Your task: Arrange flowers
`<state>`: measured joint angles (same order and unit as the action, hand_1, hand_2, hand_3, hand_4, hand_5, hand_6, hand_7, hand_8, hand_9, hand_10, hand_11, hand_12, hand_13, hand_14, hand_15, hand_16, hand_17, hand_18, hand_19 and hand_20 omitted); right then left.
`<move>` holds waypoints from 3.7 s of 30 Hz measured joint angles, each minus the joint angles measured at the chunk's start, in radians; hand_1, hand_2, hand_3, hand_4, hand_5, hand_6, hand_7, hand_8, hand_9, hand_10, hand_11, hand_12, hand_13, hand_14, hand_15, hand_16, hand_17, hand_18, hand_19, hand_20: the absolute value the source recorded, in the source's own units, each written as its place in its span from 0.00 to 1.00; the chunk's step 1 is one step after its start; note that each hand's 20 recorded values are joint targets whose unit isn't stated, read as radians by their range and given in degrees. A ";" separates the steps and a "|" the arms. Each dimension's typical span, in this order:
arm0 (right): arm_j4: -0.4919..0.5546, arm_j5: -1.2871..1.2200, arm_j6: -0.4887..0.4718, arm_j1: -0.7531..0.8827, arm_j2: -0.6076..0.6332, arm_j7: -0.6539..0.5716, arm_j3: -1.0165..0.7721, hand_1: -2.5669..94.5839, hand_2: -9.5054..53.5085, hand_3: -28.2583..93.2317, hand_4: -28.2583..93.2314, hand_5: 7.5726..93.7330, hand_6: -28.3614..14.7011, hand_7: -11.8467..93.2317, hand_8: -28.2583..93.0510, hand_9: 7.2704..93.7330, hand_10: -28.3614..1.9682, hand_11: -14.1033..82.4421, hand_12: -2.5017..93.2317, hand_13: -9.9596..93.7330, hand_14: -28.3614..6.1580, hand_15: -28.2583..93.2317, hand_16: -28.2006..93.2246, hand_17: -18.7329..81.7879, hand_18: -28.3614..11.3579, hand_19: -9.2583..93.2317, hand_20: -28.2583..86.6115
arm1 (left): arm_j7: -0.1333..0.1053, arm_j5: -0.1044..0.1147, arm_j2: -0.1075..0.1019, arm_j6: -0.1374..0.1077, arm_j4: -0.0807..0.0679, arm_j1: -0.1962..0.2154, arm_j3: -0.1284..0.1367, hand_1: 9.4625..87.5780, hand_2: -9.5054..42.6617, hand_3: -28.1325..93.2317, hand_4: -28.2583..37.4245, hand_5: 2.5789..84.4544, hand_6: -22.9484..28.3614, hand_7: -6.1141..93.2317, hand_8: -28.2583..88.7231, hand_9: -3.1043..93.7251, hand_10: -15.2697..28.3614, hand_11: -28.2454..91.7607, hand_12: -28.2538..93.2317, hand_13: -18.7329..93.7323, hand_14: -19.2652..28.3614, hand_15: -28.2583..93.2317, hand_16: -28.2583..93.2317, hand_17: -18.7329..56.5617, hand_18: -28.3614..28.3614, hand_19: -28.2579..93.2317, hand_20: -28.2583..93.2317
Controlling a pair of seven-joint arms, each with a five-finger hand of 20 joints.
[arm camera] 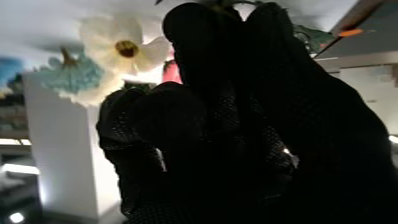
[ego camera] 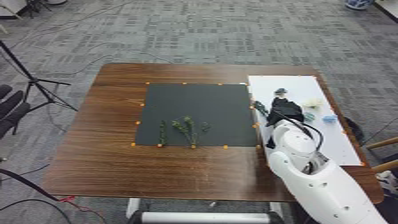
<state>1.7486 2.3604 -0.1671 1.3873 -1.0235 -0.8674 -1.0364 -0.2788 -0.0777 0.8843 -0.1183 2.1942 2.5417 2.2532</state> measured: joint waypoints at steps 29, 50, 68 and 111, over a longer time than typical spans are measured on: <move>0.214 -0.604 0.265 0.110 -0.105 0.062 -0.087 0.61 0.00 0.82 0.04 0.89 0.57 0.32 0.42 0.98 0.60 0.37 0.44 0.96 0.71 0.72 0.54 0.65 0.01 1.00 0.54 | 0.002 0.005 -0.007 -0.001 -0.002 -0.002 -0.010 0.20 0.45 0.80 0.00 0.44 0.62 0.12 0.19 0.36 0.68 0.32 0.35 0.38 0.71 0.41 0.23 0.21 0.72 0.41 0.32; 0.221 -0.439 0.294 0.169 -0.181 -0.047 0.010 0.59 0.00 0.79 0.05 0.80 0.48 0.25 0.35 0.96 0.53 0.36 0.39 0.95 0.69 0.69 0.54 0.65 0.00 1.00 0.54 | 0.012 0.005 -0.029 -0.002 -0.015 -0.025 -0.023 0.20 0.45 0.80 0.00 0.43 0.63 0.12 0.19 0.36 0.68 0.32 0.35 0.38 0.71 0.41 0.23 0.21 0.72 0.41 0.32; 0.227 -0.381 0.292 0.188 -0.177 -0.034 0.003 0.49 0.00 0.83 0.05 0.62 0.37 0.18 0.17 0.93 0.42 0.44 0.28 0.95 0.68 0.70 0.52 0.66 0.00 1.00 0.54 | 0.006 0.015 -0.018 -0.011 -0.009 -0.007 -0.023 0.20 0.45 0.80 0.00 0.42 0.63 0.12 0.20 0.36 0.68 0.32 0.35 0.38 0.72 0.43 0.22 0.21 0.72 0.41 0.32; 0.157 0.092 0.258 0.278 0.015 0.191 -0.231 0.59 0.00 0.86 0.00 0.59 0.46 0.20 0.15 0.56 0.38 0.25 0.15 0.76 0.60 0.77 0.52 0.51 0.08 0.91 0.56 | 0.007 0.016 -0.013 -0.017 0.000 -0.003 0.000 0.20 0.47 0.79 0.00 0.43 0.63 0.13 0.19 0.37 0.69 0.33 0.35 0.38 0.72 0.44 0.22 0.21 0.72 0.42 0.32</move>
<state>1.9052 2.4523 0.0905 1.6657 -1.0089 -0.6760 -1.2671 -0.2713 -0.0619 0.8711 -0.1351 2.1938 2.5387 2.2532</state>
